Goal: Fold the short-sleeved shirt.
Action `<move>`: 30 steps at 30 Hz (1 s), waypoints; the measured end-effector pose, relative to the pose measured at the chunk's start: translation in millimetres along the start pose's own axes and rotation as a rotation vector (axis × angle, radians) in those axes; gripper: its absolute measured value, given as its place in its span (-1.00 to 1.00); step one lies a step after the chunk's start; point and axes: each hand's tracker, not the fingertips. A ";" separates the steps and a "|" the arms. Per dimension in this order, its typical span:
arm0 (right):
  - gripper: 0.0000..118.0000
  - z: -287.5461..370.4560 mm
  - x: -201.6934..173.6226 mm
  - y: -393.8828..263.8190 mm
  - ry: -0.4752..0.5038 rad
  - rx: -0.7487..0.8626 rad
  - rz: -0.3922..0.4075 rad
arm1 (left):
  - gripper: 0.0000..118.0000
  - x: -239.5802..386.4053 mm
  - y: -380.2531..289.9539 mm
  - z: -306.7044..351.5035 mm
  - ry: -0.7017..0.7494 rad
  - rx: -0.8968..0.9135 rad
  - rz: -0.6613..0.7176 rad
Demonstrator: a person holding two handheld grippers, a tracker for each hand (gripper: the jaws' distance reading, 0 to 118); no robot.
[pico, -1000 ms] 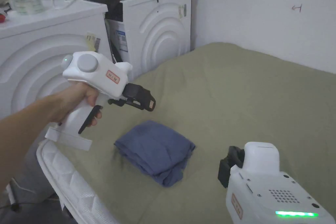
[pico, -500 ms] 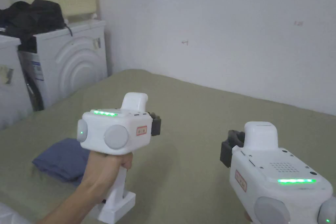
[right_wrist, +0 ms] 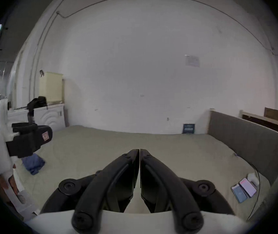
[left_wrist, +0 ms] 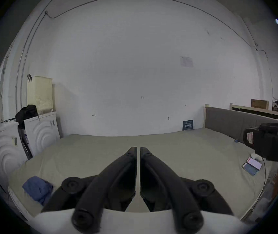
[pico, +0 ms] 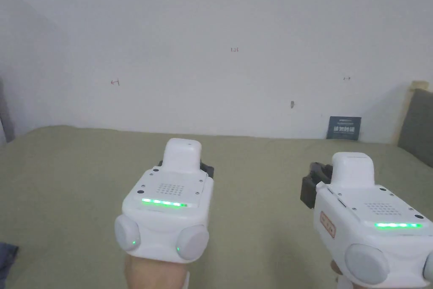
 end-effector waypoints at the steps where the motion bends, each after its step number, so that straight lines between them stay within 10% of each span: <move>1: -0.88 1.5 1.3 0.8 0.000 0.002 -0.004 | -0.91 0.7 2.5 0.6 -0.009 0.004 0.017; 21: -0.86 -2.0 -23.1 0.5 0.004 0.033 0.025 | -0.83 -25.1 3.3 9.7 0.066 -0.006 -0.014; 23: -0.49 -1.5 -23.4 1.1 -0.004 0.042 0.021 | -0.51 -26.6 3.3 9.5 0.067 -0.006 -0.009; 25: 0.68 -2.4 -24.0 1.6 -0.029 0.046 0.021 | 0.76 -26.5 1.9 7.7 0.097 -0.002 -0.009; 26: 0.99 -3.6 -23.5 1.8 -0.035 0.044 0.019 | 1.00 -27.1 1.9 6.9 0.114 -0.010 -0.008; 30: 1.00 6.2 -19.1 5.6 -0.059 0.057 0.010 | 1.00 -30.7 -1.3 8.1 0.111 -0.015 -0.003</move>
